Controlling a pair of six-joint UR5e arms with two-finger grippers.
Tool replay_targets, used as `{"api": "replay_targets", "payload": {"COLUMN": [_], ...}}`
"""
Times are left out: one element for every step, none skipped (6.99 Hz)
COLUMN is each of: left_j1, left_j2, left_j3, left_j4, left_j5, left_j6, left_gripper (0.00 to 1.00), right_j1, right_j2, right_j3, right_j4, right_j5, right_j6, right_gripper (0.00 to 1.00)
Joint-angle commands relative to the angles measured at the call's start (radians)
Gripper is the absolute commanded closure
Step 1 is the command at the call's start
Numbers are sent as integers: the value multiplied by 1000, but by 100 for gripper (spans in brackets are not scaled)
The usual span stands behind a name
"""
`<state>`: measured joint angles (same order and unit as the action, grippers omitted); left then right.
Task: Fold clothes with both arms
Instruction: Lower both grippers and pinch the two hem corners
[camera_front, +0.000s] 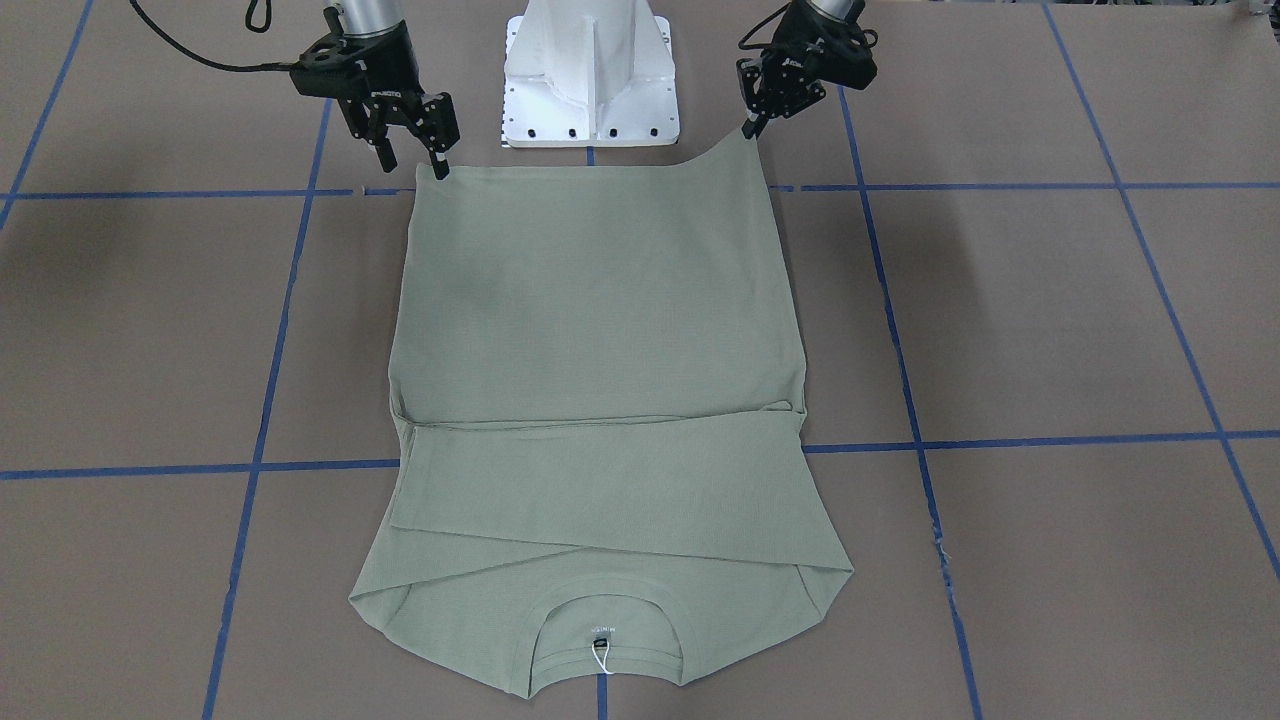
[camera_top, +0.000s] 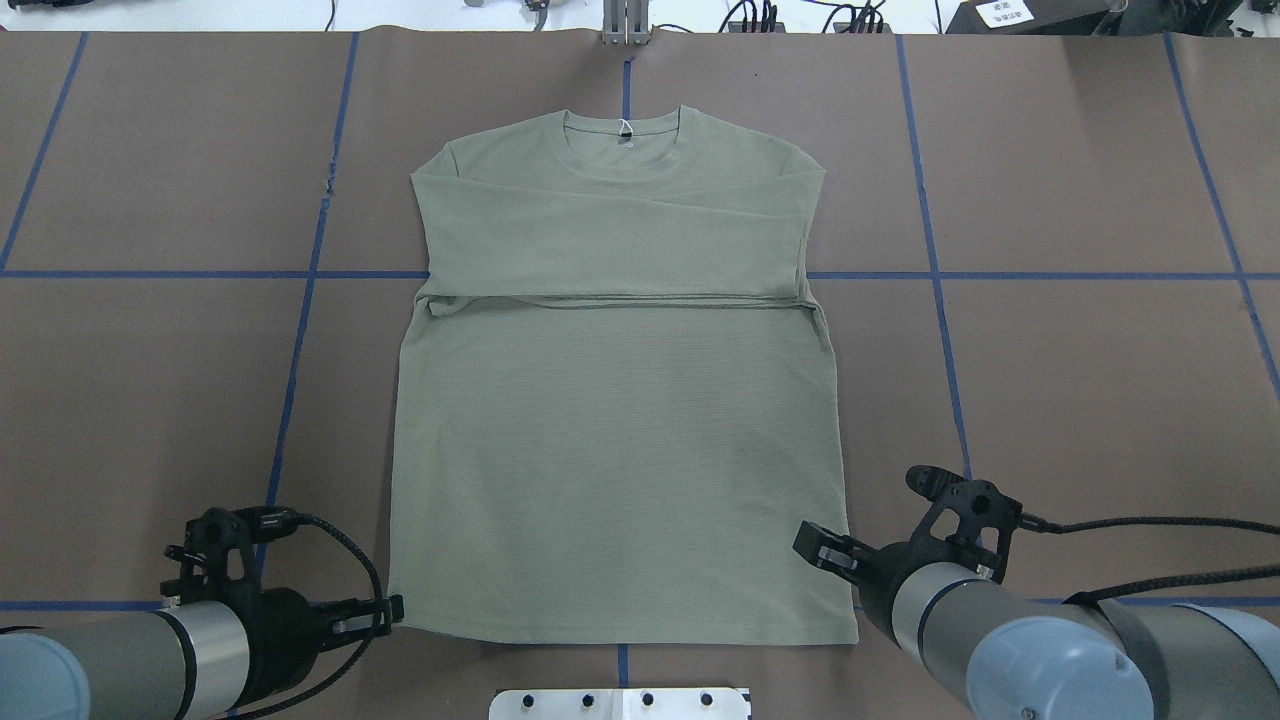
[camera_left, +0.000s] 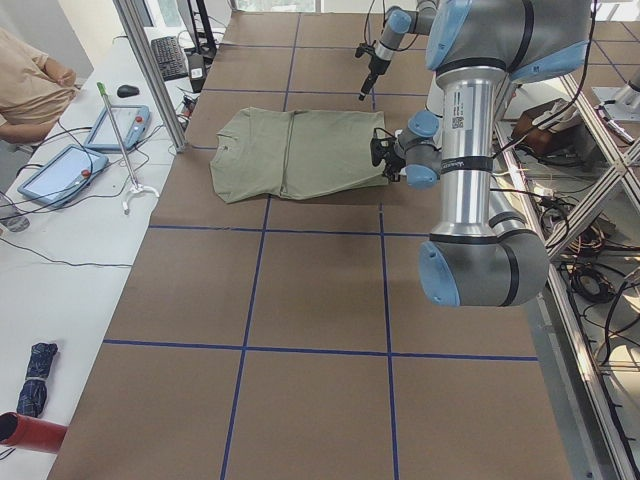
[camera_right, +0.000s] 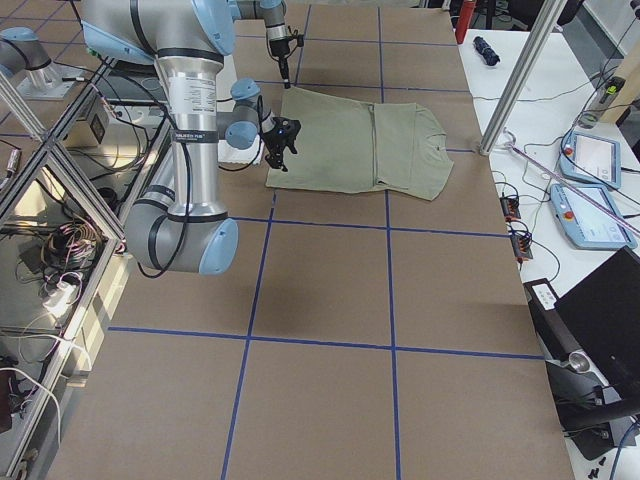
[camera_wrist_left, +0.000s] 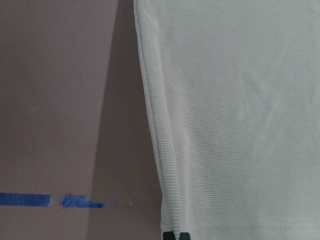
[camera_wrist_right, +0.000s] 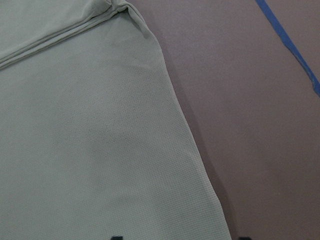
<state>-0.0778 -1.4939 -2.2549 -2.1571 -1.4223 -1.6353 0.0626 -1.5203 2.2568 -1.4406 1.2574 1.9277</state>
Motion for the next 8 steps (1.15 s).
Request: {"api": "replay_targets", "payload": {"left_j1": [-25,-36,-37,-36,-36,-36,-36,-36], "left_j2": [-6,-8,-6,-8,-6,-6,-6,-6], "left_j3": [-29,-29,-29,-31,-31,-31,-32,-31], "left_j4": [0,0,0,0,0,0,0,0], "left_j5": [2,5,6,8,8,8,8,8], "left_j6": [0,0,2,2,2,2,2,2], "left_gripper": [100,100,100,100,100,100,100,100], "right_j1": [-104,-133,-144,-145,-148,-153,-155,-156], "right_j2": [-23,-37,-47,-54,-49,-46,-41,-38], "right_j3": [0,-5,-28,-60,-75,-77,-100,-108], "right_j4": [0,0,0,2,2,2,3,2], "right_j5": [-85,-101,-107,-110,-113,-115,-115,-115], "right_j6": [95,123,128,128,146,149,149,149], "right_gripper": [18,19,19,21,27,30,34,36]}}
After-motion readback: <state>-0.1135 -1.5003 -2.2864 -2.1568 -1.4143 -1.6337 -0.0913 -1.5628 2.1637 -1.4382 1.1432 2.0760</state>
